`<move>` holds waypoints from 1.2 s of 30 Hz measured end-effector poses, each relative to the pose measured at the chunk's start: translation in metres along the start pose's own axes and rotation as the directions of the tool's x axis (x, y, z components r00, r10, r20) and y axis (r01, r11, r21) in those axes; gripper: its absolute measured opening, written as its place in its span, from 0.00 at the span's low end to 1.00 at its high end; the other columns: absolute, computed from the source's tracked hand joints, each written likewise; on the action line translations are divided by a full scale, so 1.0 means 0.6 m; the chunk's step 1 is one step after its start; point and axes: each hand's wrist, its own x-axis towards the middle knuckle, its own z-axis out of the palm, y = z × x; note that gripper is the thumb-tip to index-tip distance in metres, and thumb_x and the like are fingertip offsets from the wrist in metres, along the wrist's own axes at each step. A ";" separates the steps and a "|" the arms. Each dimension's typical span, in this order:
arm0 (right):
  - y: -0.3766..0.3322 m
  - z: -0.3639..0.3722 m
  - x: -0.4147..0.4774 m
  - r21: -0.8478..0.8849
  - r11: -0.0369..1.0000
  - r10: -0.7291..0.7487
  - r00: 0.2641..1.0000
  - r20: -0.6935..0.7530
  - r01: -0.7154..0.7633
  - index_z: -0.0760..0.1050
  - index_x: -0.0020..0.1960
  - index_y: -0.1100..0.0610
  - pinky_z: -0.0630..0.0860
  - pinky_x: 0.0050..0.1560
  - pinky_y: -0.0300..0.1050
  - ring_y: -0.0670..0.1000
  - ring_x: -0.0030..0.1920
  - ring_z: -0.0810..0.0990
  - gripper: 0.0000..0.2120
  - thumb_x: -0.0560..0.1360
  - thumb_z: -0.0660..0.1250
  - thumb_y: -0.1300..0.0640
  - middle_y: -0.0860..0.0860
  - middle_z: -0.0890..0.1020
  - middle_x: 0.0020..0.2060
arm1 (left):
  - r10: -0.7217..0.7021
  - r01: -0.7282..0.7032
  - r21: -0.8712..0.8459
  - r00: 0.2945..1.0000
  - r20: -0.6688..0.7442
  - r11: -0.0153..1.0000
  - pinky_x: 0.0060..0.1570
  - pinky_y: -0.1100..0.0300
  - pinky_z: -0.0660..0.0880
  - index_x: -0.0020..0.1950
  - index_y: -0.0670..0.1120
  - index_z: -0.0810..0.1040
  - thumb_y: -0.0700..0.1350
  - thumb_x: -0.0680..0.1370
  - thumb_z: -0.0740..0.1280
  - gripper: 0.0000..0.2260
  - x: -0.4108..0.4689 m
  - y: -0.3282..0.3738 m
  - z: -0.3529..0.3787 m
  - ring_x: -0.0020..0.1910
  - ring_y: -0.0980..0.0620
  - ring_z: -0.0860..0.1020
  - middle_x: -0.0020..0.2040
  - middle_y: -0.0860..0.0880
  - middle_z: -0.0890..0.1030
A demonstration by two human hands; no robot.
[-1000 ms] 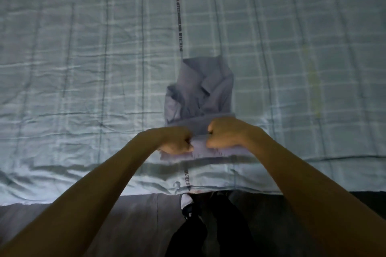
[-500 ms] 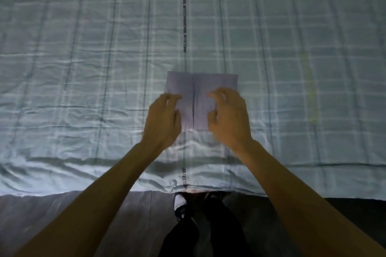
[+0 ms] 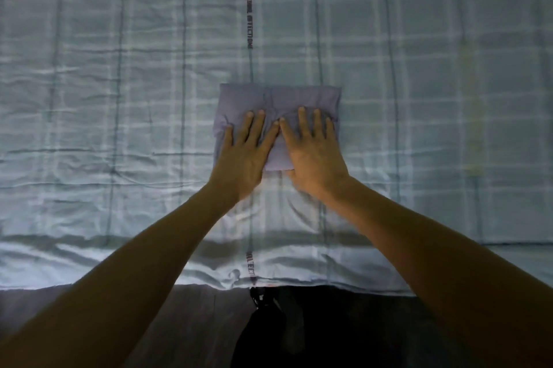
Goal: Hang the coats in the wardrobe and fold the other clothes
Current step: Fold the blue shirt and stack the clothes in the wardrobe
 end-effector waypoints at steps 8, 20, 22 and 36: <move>0.000 -0.035 0.030 -0.113 0.991 -0.071 0.997 0.031 0.074 0.80 0.53 0.57 0.79 0.35 0.51 0.62 0.45 0.82 0.18 0.67 0.58 0.59 0.63 0.82 0.50 | -0.055 0.057 0.044 0.998 -0.038 0.997 0.47 0.45 0.78 0.67 0.41 0.68 0.38 0.73 0.60 0.21 0.022 0.013 -0.024 0.57 0.37 0.78 0.60 0.35 0.77; -0.181 -0.345 -0.025 -0.171 0.928 -0.371 0.873 -0.317 0.332 0.78 0.60 0.59 0.81 0.43 0.53 0.61 0.49 0.82 0.26 0.62 0.66 0.63 0.61 0.81 0.55 | -0.131 0.210 0.130 0.883 -0.451 0.969 0.41 0.53 0.80 0.64 0.43 0.69 0.38 0.73 0.56 0.20 -0.139 -0.087 -0.363 0.47 0.39 0.82 0.53 0.39 0.82; -0.266 -0.423 -0.042 -0.199 0.896 -0.444 0.811 -0.382 0.397 0.78 0.60 0.58 0.81 0.42 0.53 0.60 0.48 0.83 0.24 0.63 0.68 0.63 0.60 0.81 0.55 | -0.171 0.275 0.139 0.847 -0.503 0.951 0.42 0.52 0.80 0.64 0.43 0.68 0.37 0.72 0.56 0.21 -0.217 -0.121 -0.454 0.46 0.38 0.82 0.54 0.38 0.81; -0.839 -0.762 -0.121 -0.423 0.442 -0.801 0.135 -0.583 0.791 0.70 0.62 0.58 0.81 0.40 0.51 0.58 0.46 0.83 0.30 0.62 0.76 0.63 0.60 0.81 0.56 | -0.487 0.810 0.242 0.529 -0.695 0.535 0.49 0.44 0.78 0.69 0.41 0.64 0.42 0.74 0.63 0.24 -0.731 -0.320 -0.833 0.55 0.34 0.78 0.62 0.35 0.76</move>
